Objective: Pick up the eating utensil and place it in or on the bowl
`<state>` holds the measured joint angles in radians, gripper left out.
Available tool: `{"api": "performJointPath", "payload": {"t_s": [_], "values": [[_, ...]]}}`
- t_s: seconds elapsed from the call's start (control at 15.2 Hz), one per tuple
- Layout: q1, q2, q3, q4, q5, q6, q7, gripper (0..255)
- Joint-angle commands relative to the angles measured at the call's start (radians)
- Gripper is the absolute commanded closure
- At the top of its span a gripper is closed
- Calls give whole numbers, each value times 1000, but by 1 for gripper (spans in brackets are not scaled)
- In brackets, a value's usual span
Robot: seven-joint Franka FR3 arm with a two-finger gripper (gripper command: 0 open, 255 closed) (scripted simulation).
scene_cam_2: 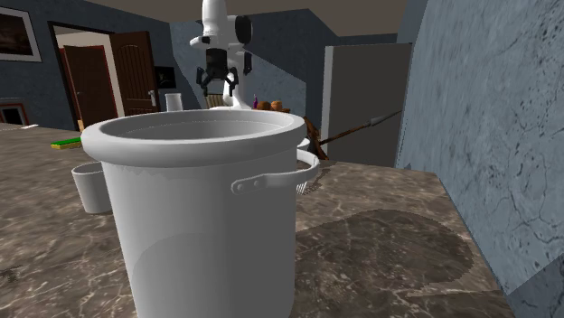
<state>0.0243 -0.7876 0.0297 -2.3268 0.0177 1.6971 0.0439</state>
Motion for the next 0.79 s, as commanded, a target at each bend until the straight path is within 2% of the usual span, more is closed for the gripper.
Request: {"api": "performJointPath", "payload": {"t_s": [0.0,0.73], "values": [[0,0,0,0,0,0,0,0],[14,346,199,159,77,100,294,0]]}}
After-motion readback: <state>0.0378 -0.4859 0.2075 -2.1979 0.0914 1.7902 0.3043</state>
